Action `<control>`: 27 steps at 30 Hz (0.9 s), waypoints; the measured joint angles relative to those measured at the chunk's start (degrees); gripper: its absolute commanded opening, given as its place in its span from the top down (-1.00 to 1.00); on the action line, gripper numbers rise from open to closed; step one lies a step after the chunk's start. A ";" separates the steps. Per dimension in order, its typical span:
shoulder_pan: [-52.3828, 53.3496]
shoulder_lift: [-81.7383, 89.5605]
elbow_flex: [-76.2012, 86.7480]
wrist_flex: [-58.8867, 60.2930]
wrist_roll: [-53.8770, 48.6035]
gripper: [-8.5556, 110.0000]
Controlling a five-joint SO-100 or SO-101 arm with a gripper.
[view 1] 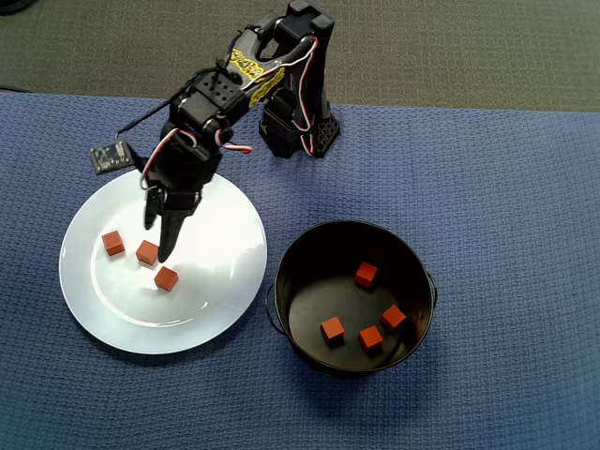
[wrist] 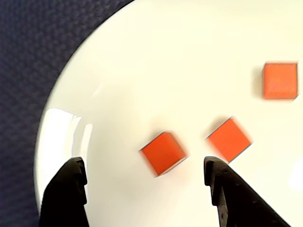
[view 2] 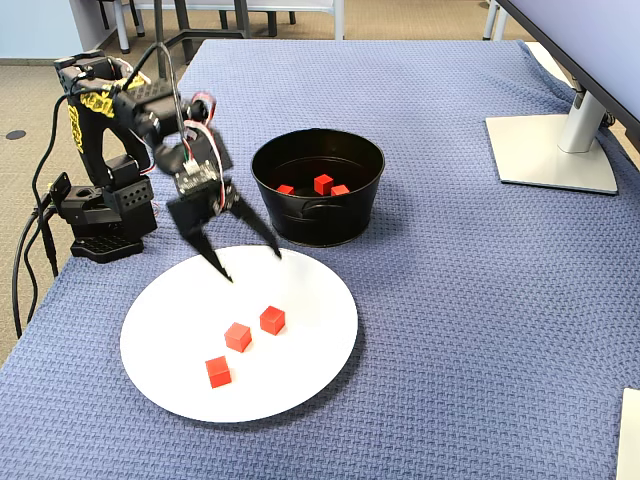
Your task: Pick up the red cubes from the white plate and place them in the black recipient
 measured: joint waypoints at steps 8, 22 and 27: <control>2.37 -4.48 1.05 -5.19 -4.31 0.46; 0.88 -9.05 2.64 -12.22 -10.46 0.41; -0.35 -9.05 3.96 -14.85 -15.47 0.42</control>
